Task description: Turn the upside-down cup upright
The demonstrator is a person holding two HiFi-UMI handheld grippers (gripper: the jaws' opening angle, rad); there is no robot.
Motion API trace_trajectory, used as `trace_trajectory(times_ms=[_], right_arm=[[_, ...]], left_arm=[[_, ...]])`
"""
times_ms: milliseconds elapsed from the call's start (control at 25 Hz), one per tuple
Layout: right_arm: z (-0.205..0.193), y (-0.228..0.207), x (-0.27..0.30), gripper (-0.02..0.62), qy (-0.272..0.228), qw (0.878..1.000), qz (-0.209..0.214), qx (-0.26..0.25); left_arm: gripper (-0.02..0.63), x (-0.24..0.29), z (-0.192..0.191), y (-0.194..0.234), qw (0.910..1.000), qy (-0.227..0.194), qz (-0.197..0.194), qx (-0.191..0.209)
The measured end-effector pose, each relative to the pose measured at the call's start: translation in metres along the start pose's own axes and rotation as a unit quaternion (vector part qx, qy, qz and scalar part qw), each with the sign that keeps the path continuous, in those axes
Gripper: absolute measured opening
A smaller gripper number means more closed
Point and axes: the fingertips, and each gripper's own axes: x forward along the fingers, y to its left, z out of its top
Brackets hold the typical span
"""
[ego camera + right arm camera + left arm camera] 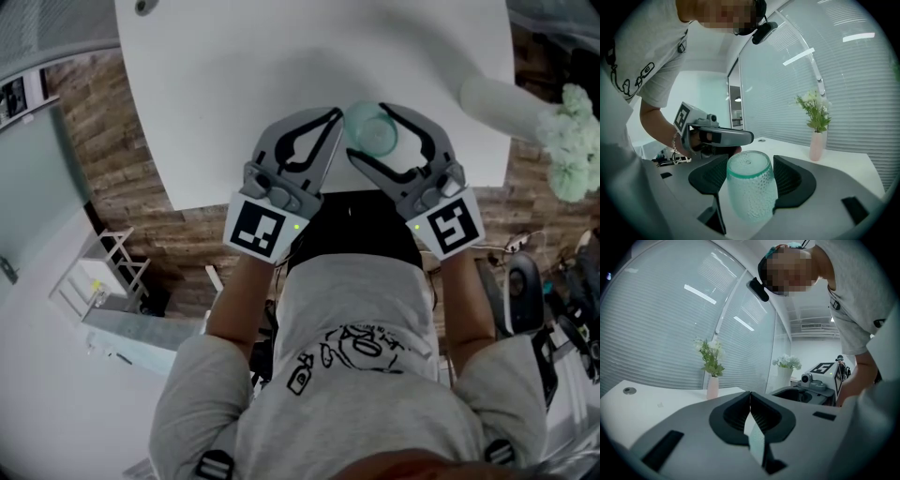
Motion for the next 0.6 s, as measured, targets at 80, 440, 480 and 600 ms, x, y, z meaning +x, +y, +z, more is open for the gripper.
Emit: trace_trajectory(times_ms=[80, 440, 480, 600], right_arm=[[0.010, -0.001, -0.002, 0.316, -0.007, 1.000, -0.003, 0.001], [0.045, 0.001, -0.018, 0.316, -0.015, 1.000, -0.005, -0.022], [0.050, 0.002, -0.020, 0.316, -0.017, 1.000, -0.005, -0.024], [0.060, 0.003, -0.026, 0.316, -0.019, 1.000, -0.004, -0.025]], left_arm=[[0.005, 0.000, 0.007, 0.000, 1.0000, -0.003, 0.002, -0.001], [0.005, -0.004, 0.032, -0.014, 0.9999, -0.013, 0.001, 0.001], [0.005, -0.004, 0.035, -0.015, 0.9999, -0.015, 0.002, 0.000], [0.005, -0.006, 0.046, -0.018, 0.9998, -0.021, 0.005, 0.000]])
